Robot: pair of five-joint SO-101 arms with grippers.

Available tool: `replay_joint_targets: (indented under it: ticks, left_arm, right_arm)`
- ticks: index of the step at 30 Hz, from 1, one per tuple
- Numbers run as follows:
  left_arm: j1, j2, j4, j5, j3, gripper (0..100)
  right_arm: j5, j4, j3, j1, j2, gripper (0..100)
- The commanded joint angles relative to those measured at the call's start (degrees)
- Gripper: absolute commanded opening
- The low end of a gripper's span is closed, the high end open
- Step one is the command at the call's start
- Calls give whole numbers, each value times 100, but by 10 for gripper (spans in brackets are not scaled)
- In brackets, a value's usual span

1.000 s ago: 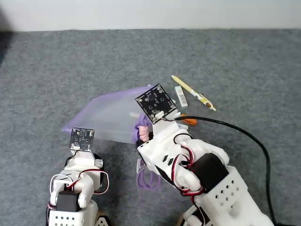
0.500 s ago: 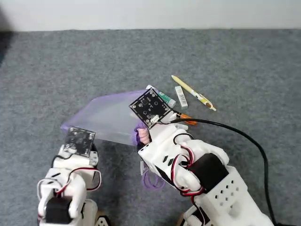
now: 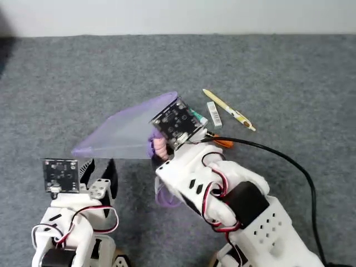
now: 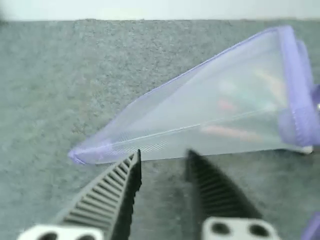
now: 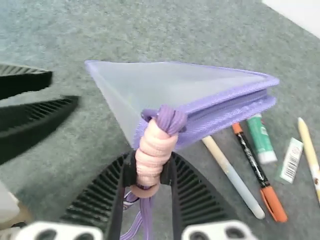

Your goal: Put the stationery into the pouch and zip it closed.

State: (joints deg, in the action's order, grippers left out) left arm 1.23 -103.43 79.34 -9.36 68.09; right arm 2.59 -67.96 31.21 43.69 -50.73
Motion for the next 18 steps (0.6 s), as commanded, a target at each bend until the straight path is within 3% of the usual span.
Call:
replay_joint_targets:
  ticks: [1, 8, 18]
  left_arm:
    - [-132, -18, -9, -360, -312, 247]
    - [-1363, -18, -9, -888, -734, 247]
    - [-1160, -18, 0, -941, -813, 246]
  right_arm:
    - [79, 127, -308, 365, -136, 8]
    - [114, 646, -440, 620, 338, 8]
    - [448, 673, -501, 629, 435, 8]
